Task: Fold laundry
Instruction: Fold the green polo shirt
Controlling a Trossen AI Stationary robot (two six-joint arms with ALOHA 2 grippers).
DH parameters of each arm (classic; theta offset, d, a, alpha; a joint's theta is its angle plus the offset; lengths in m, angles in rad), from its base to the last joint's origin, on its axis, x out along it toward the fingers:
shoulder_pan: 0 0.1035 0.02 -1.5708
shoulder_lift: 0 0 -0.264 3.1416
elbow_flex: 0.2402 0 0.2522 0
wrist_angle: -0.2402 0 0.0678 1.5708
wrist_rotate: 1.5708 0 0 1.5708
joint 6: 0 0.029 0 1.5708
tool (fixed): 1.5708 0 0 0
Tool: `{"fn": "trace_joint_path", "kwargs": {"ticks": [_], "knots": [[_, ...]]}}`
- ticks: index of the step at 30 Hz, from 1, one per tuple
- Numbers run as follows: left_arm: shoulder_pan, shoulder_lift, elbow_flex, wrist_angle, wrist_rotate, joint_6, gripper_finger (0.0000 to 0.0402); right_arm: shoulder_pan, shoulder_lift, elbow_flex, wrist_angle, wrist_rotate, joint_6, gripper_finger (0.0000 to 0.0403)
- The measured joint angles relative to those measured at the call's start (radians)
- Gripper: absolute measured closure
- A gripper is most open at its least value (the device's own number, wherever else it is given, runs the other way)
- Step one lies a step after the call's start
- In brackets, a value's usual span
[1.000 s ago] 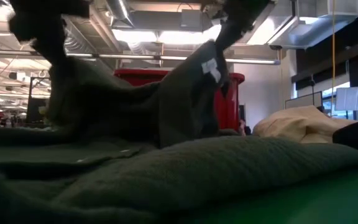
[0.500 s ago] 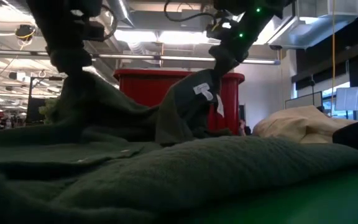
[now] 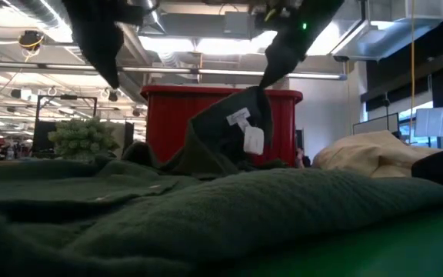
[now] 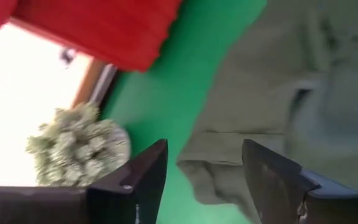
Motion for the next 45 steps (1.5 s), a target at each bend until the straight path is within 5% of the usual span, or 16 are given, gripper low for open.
{"fn": "trace_joint_path", "kwargs": {"ticks": [9, 11, 14, 19, 24, 26, 34, 45], "knots": [[-0.176, 0.002, 0.034, 0.169, 0.130, 0.064, 0.0209, 0.140, -0.003, 0.257, -0.249, 0.156, -0.006, 0.0155], [-0.224, 0.010, 0.034, 0.215, 0.130, 0.062, 0.0209, 0.165, -0.005, 0.295, -0.265, 0.128, -0.006, 0.0158], [-0.299, 0.009, 0.013, 0.324, 0.154, 0.061, 0.0210, 0.204, -0.006, 0.313, -0.301, -0.052, 0.014, 0.0171], [-0.413, 0.022, -0.044, 0.510, 0.178, 0.023, 0.0210, 0.306, -0.006, 0.220, -0.309, -0.334, 0.169, 0.0241], [-0.499, 0.102, -0.084, 0.611, 0.179, -0.026, 0.0210, 0.457, -0.004, 0.048, -0.219, -0.353, 0.309, 0.0370], [-0.524, 0.151, -0.087, 0.634, 0.193, -0.038, 0.0210, 0.512, -0.005, -0.021, -0.145, -0.359, 0.366, 0.0393], [-0.571, 0.320, -0.089, 0.784, 0.349, -0.013, 0.0210, 0.667, 0.003, -0.223, 0.209, -0.368, 0.475, 0.0305], [-0.597, 0.407, -0.089, 0.921, 0.464, -0.018, 0.0210, 0.769, 0.205, -0.241, 0.238, -0.263, 0.331, 0.0160]]}}
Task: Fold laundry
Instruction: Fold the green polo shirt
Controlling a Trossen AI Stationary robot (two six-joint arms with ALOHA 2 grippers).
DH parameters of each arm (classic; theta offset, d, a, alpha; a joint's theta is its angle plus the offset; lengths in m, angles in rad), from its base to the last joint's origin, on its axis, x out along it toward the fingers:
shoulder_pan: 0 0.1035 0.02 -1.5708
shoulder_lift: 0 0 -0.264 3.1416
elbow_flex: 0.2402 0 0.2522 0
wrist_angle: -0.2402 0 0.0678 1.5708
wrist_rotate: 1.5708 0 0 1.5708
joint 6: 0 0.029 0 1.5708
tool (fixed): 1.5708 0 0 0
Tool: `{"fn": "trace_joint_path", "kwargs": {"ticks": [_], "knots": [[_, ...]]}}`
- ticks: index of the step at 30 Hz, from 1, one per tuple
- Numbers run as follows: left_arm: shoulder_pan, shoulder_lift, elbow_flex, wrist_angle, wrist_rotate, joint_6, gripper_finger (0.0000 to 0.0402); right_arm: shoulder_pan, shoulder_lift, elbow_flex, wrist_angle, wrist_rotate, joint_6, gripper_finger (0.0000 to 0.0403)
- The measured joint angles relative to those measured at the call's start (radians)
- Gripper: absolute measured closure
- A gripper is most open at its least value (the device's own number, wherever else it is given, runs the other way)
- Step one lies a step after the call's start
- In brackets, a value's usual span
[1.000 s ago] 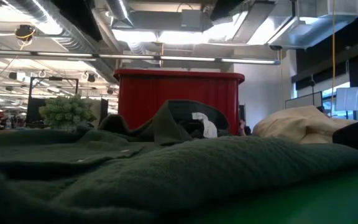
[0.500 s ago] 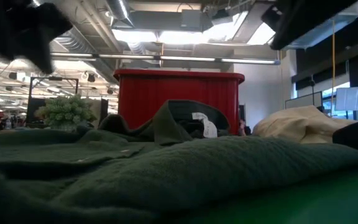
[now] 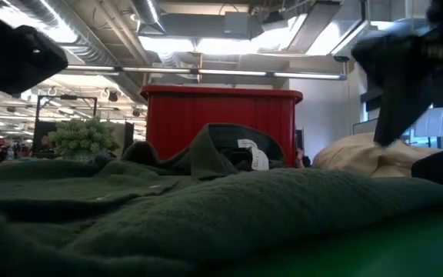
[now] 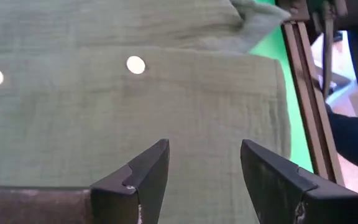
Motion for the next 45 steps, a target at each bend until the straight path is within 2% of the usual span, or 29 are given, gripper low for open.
{"fn": "trace_joint_path", "kwargs": {"ticks": [5, 9, 12, 17, 18, 22, 25, 33, 38, 45], "knots": [[-0.011, 0.021, 0.000, 0.005, 0.006, -0.030, 0.0210, -0.003, 0.076, 0.000, -0.004, 0.010, -0.018, 0.0132], [-0.027, 0.046, 0.000, 0.005, 0.010, -0.050, 0.0210, -0.001, 0.100, 0.002, -0.021, 0.076, -0.011, 0.0153], [-0.034, 0.065, 0.000, 0.000, 0.009, -0.054, 0.0210, -0.002, 0.103, 0.002, -0.048, 0.129, -0.012, 0.0214], [-0.034, 0.082, 0.000, -0.002, 0.006, -0.054, 0.0210, -0.011, 0.087, 0.008, -0.065, 0.160, -0.015, 0.0368], [-0.033, 0.082, 0.000, -0.002, 0.002, -0.054, 0.0210, -0.014, 0.084, 0.015, -0.069, 0.156, -0.016, 0.0385], [-0.029, 0.081, 0.000, -0.007, 0.001, -0.050, 0.0210, -0.047, 0.077, 0.068, -0.080, 0.148, -0.014, 0.0381], [-0.029, 0.080, 0.000, -0.016, 0.001, -0.047, 0.0210, -0.088, 0.071, 0.117, -0.122, 0.144, -0.014, 0.0395], [-0.029, 0.079, 0.000, -0.061, -0.007, -0.045, 0.0210, -0.272, 0.066, 0.209, -0.171, 0.144, -0.033, 0.0399], [-0.028, 0.078, 0.000, -0.082, -0.009, -0.045, 0.0210, -0.422, 0.066, 0.211, -0.169, 0.084, -0.057, 0.0396], [-0.028, 0.078, 0.000, -0.096, -0.042, -0.020, 0.0210, -0.604, 0.070, 0.211, -0.166, -0.069, -0.079, 0.0387]]}}
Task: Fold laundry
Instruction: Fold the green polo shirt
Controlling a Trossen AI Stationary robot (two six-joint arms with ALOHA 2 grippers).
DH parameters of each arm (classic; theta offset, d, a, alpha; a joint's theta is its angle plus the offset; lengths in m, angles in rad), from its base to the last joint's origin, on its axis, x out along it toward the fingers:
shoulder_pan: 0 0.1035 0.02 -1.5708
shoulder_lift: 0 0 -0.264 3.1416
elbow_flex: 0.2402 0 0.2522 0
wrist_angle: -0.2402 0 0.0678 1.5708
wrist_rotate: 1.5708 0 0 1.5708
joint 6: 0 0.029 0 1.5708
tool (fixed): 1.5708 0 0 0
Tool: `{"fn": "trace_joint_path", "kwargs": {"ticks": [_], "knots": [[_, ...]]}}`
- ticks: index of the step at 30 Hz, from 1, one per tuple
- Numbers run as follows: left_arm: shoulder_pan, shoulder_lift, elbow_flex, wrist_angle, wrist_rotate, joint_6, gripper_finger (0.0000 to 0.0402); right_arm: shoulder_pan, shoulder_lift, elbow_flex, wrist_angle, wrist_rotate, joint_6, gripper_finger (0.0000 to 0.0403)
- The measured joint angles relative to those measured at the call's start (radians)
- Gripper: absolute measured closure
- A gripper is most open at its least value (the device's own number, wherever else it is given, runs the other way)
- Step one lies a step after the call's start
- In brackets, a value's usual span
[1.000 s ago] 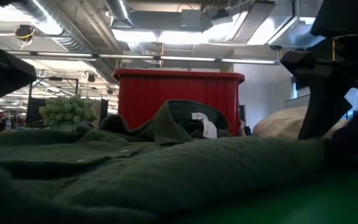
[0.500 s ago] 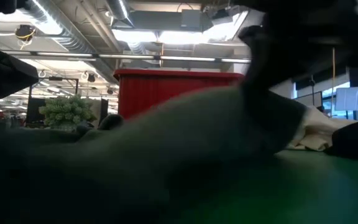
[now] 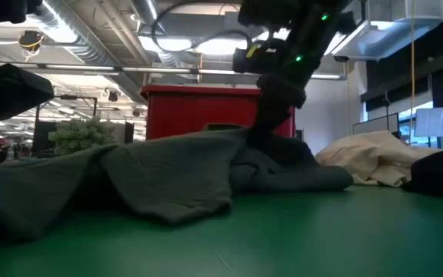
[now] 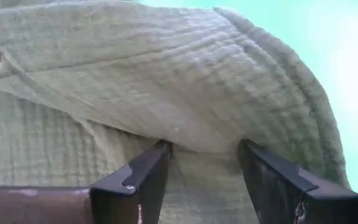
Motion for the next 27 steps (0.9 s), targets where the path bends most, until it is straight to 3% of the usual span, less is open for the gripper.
{"fn": "trace_joint_path", "kwargs": {"ticks": [6, 16, 22, 27], "knots": [[0.007, 0.000, 0.000, -0.013, -0.017, -0.002, 0.0210, -0.032, 0.000, 0.000, -0.039, -0.071, -0.156, 0.0334], [0.026, 0.000, 0.000, -0.041, -0.038, -0.002, 0.0210, 0.157, -0.064, 0.000, -0.198, 0.006, -0.175, 0.0218], [0.036, 0.000, 0.000, -0.043, -0.039, 0.000, 0.0210, 0.304, -0.067, -0.009, -0.228, 0.147, -0.174, 0.0201], [0.035, 0.000, 0.000, -0.043, -0.041, 0.000, 0.0210, 0.344, -0.067, -0.036, -0.153, 0.212, -0.172, 0.0201]]}}
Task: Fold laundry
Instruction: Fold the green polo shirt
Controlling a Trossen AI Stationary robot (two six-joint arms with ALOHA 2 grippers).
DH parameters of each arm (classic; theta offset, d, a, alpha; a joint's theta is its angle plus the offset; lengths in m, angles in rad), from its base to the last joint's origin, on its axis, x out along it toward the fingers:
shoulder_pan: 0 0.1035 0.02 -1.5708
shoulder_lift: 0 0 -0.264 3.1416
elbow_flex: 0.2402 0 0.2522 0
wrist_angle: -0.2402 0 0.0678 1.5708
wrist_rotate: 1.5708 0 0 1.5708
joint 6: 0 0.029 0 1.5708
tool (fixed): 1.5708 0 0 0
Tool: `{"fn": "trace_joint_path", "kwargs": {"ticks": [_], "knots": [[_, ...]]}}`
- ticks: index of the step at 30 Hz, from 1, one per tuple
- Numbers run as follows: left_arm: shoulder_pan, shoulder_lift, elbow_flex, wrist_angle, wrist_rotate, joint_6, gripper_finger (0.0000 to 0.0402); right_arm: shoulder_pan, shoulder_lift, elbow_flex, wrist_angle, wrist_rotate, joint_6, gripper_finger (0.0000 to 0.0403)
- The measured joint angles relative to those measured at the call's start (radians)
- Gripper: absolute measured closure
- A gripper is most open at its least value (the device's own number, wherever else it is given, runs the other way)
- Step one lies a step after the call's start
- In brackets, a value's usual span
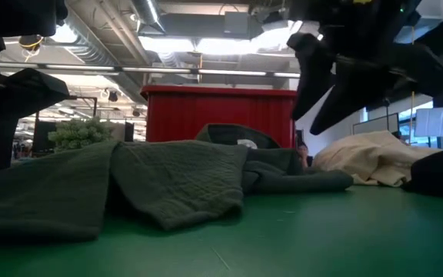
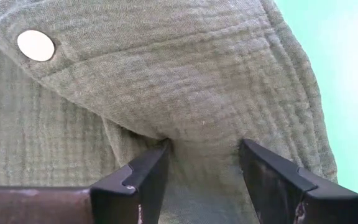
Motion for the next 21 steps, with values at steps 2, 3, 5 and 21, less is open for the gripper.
{"fn": "trace_joint_path", "kwargs": {"ticks": [2, 3, 5, 21], "knots": [[0.000, 0.000, 0.000, 0.000, 0.000, 0.000, 0.0210, -0.004, 0.006, -0.021, 0.076, -0.019, 0.000, 0.0201], [0.000, 0.000, 0.000, 0.001, 0.000, 0.000, 0.0210, -0.009, 0.008, -0.034, 0.100, -0.021, -0.003, 0.0201], [0.000, 0.000, 0.000, 0.001, 0.000, -0.001, 0.0210, -0.026, 0.019, -0.058, 0.144, -0.021, -0.024, 0.0201], [0.000, 0.000, 0.000, 0.006, 0.007, -0.008, 0.0210, -0.144, 0.102, -0.152, 0.274, 0.007, -0.136, 0.0201]]}}
